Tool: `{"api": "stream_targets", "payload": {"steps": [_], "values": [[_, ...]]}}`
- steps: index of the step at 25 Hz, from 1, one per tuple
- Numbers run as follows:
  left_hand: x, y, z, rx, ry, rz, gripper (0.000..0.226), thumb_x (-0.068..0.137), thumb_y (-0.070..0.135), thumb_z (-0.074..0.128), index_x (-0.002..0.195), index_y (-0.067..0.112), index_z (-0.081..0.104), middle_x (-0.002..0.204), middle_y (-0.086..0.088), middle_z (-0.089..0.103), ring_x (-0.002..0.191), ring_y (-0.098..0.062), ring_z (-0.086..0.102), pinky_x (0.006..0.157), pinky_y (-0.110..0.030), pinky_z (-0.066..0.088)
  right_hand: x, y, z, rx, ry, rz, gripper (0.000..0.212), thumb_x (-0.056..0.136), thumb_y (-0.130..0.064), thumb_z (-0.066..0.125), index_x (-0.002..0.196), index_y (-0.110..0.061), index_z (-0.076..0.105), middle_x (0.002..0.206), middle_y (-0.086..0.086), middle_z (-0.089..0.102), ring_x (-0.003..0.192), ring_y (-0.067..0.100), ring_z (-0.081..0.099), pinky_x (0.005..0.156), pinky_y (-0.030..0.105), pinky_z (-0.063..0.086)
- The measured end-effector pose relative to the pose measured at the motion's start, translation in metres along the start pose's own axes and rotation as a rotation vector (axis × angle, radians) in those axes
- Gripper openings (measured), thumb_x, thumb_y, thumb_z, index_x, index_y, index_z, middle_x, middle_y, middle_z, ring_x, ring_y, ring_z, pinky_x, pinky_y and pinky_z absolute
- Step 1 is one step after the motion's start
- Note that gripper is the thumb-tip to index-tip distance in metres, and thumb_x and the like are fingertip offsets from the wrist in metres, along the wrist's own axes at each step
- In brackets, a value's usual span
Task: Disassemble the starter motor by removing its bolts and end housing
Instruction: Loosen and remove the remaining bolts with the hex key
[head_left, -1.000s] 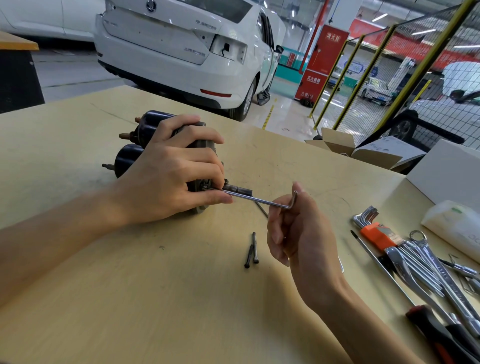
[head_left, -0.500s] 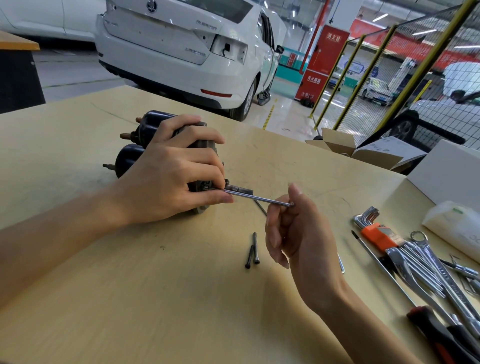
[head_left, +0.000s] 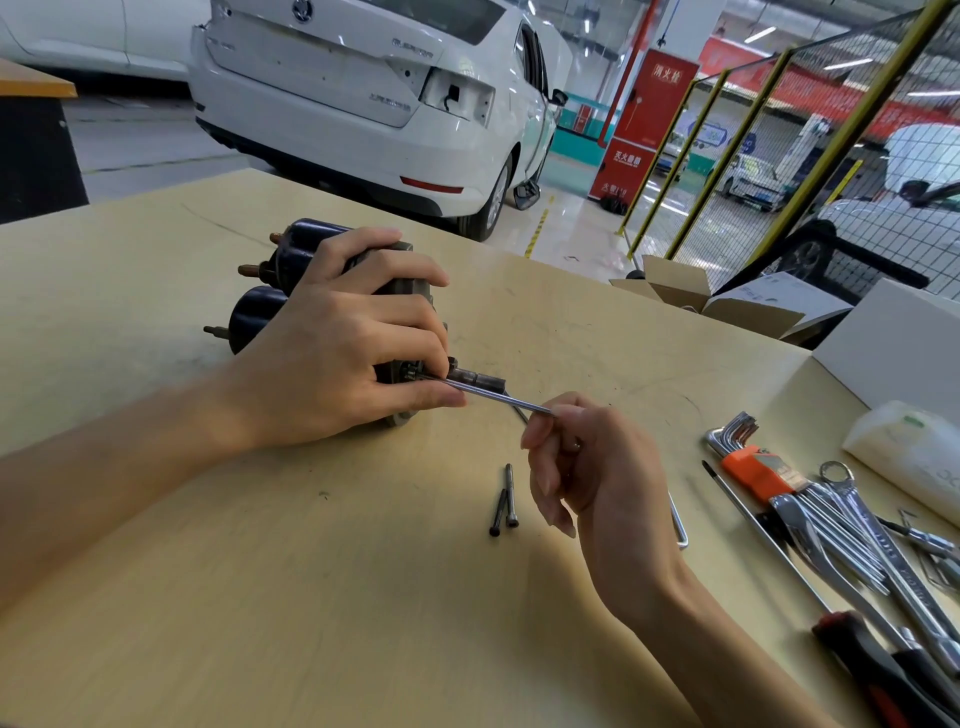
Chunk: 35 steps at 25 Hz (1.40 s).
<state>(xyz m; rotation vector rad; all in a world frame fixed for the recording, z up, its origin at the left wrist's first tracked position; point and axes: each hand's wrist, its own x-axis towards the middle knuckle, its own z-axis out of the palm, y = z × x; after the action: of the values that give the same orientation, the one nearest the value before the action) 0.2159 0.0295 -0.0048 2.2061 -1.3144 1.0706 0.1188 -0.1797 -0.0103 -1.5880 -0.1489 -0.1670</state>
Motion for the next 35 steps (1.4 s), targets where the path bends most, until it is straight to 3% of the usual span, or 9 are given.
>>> {"api": "stream_targets", "payload": {"steps": [8, 12, 20, 25, 30, 35], "values": [[0.0006, 0.0005, 0.0003, 0.003, 0.004, -0.003, 0.029, 0.090, 0.050, 0.062, 0.081, 0.026, 0.075, 0.093, 0.015, 0.071, 0.124, -0.019, 0.054, 0.115, -0.044, 0.021, -0.0028, -0.0038, 0.0002, -0.098, 0.019, -0.056, 0.032, 0.081, -0.011, 0.039, 0.067, -0.013, 0.068, 0.046, 0.007, 0.043, 0.041, 0.017, 0.036, 0.041, 0.026, 0.026], [-0.0002, 0.0010, 0.0005, -0.004, 0.006, 0.005, 0.026, 0.090, 0.049, 0.064, 0.083, 0.027, 0.077, 0.093, 0.015, 0.071, 0.124, -0.019, 0.053, 0.115, -0.044, 0.021, -0.0025, -0.0035, -0.0007, -0.161, 0.050, -0.107, 0.045, 0.092, 0.007, 0.034, 0.069, -0.012, 0.067, 0.046, 0.005, 0.044, 0.039, 0.013, 0.038, 0.041, 0.019, 0.032], [0.0002, 0.0001, 0.0008, -0.019, 0.005, 0.003, 0.025, 0.090, 0.049, 0.063, 0.084, 0.029, 0.077, 0.094, 0.016, 0.071, 0.125, -0.018, 0.052, 0.115, -0.045, 0.021, -0.0015, -0.0035, 0.0009, -0.197, 0.084, -0.123, 0.047, 0.097, 0.005, 0.034, 0.073, -0.016, 0.069, 0.047, 0.003, 0.045, 0.039, 0.010, 0.038, 0.042, 0.017, 0.032], [0.0004, -0.0005, 0.0015, -0.006, 0.014, 0.000, 0.027, 0.091, 0.049, 0.063, 0.081, 0.028, 0.077, 0.093, 0.016, 0.071, 0.124, -0.018, 0.053, 0.115, -0.044, 0.022, -0.0009, -0.0032, 0.0028, -0.242, 0.182, -0.059, 0.035, 0.099, -0.004, 0.038, 0.089, -0.023, 0.066, 0.051, 0.001, 0.050, 0.039, 0.011, 0.040, 0.039, 0.019, 0.031], [0.0005, 0.0004, 0.0015, -0.010, 0.022, -0.001, 0.026, 0.089, 0.049, 0.064, 0.081, 0.027, 0.076, 0.093, 0.015, 0.071, 0.123, -0.018, 0.053, 0.114, -0.044, 0.022, 0.0015, -0.0043, 0.0005, -0.158, 0.228, 0.002, 0.021, 0.101, -0.011, 0.043, 0.097, -0.017, 0.062, 0.055, 0.001, 0.051, 0.040, 0.011, 0.039, 0.038, 0.018, 0.031], [0.0006, 0.0014, 0.0008, -0.013, 0.020, -0.002, 0.022, 0.088, 0.046, 0.068, 0.082, 0.027, 0.077, 0.093, 0.016, 0.071, 0.123, -0.018, 0.053, 0.114, -0.044, 0.022, 0.0007, -0.0035, 0.0008, -0.113, 0.195, 0.022, 0.026, 0.100, -0.012, 0.037, 0.095, -0.014, 0.062, 0.053, -0.002, 0.050, 0.041, 0.014, 0.039, 0.037, 0.023, 0.029]]}}
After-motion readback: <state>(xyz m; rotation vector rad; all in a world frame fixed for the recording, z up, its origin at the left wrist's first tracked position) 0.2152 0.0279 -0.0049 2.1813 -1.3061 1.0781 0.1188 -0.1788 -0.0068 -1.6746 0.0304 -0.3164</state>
